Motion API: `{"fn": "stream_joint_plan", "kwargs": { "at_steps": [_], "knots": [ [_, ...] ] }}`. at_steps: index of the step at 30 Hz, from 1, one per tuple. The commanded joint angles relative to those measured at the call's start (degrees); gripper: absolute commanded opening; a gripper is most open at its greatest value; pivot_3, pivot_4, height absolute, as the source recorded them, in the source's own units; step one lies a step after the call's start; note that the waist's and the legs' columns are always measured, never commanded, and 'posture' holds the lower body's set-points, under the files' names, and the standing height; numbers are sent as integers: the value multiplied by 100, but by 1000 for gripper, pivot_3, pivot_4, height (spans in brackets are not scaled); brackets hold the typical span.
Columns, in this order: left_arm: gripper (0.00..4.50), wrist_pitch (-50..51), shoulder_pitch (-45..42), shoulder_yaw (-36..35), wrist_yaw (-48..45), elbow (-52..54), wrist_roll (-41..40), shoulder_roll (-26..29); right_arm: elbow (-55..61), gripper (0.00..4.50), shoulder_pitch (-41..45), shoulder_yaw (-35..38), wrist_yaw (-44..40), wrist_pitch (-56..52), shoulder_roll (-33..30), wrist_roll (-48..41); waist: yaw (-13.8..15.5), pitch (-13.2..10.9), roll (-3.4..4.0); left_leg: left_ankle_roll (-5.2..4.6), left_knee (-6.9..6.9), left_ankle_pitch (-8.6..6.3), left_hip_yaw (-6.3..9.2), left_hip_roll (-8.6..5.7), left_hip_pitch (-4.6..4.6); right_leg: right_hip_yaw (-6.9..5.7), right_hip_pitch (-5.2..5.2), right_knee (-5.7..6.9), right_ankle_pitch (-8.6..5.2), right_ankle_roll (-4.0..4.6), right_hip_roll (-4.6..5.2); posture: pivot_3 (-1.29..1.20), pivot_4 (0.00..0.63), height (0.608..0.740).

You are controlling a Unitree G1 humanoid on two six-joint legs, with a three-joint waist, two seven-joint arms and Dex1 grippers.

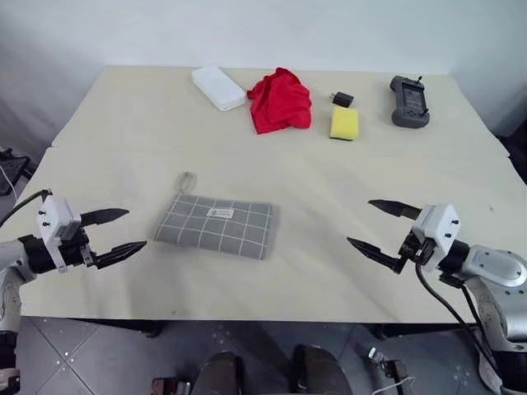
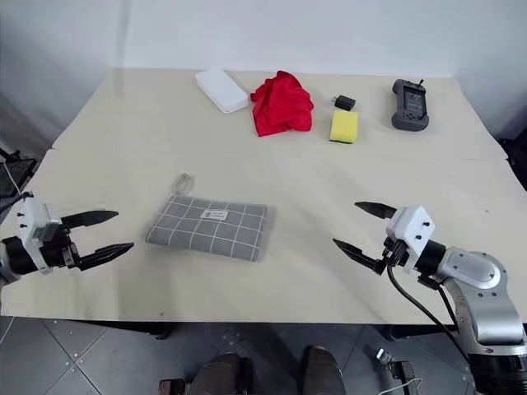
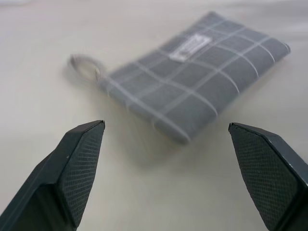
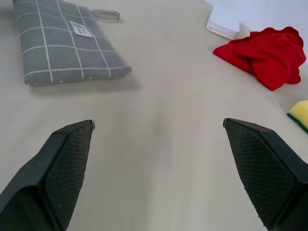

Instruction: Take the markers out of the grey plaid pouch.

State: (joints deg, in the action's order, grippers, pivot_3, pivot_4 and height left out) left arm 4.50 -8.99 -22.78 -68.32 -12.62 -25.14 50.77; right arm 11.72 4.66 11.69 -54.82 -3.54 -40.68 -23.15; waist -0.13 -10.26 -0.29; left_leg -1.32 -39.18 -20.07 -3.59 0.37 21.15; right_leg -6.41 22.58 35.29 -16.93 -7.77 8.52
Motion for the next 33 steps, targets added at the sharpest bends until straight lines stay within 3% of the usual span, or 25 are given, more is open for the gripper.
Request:
{"fn": "stream_joint_plan", "kwargs": {
  "at_steps": [1,4,6,11,15,18,24,30,33],
  "knots": [
    [4361,146,-49,-31,-27,-13,-102,77,126,4500,-60,-12,-8,188,74,-10,-14,0,0,0,1,0,-3,0,-1,0,1,0,0,0,0,0,150,740],
    [4361,1279,-66,-28,-190,74,-609,211,467,4500,-34,-320,73,-10,245,-76,-16,0,0,1,0,-1,-6,7,0,1,2,-1,0,0,-6,0,150,740],
    [4500,2444,-224,9,-312,-21,-1009,445,866,4102,290,-679,236,-529,341,-190,-24,-1,-2,2,0,0,-8,10,-1,5,3,2,0,0,-7,0,150,740],
    [4500,4586,-1388,591,-133,-1089,-1013,917,1225,2547,1369,-1807,547,-1488,614,214,-1,-2,-2,9,-7,5,-5,11,-4,14,11,20,-1,2,-11,0,150,740],
    [4500,4932,-2936,1140,292,-2583,-466,655,838,1135,2093,-2749,830,-1764,1174,852,21,-1,-4,12,-7,9,1,-27,7,13,21,31,-4,6,-17,0,150,740],
    [4500,5024,-3659,1823,1,-3190,-2,446,157,62,2555,-3351,1066,-1721,1531,1556,-10,6,-22,11,-7,9,-10,-41,11,11,21,37,-4,6,-15,0,150,740],
    [4500,5088,-4461,2639,-565,-4046,606,-82,-996,21,3130,-3635,1302,-1498,2001,2172,-107,3,-27,10,-3,7,-21,-44,20,-22,25,35,-3,6,-12,0,150,740],
    [4500,5048,-4984,2513,-137,-4961,920,-608,-1005,21,2788,-3814,1236,-1476,2115,2423,-150,4,-27,12,-2,9,-15,-41,17,-33,22,35,-3,6,-8,0,150,740],
    [4500,5205,-5067,2785,-417,-5088,1143,-865,-834,21,2612,-3839,1180,-1506,2065,2508,-126,5,-26,13,-6,9,-13,-43,5,-39,2,35,-3,6,-2,0,150,740]
  ]
}}
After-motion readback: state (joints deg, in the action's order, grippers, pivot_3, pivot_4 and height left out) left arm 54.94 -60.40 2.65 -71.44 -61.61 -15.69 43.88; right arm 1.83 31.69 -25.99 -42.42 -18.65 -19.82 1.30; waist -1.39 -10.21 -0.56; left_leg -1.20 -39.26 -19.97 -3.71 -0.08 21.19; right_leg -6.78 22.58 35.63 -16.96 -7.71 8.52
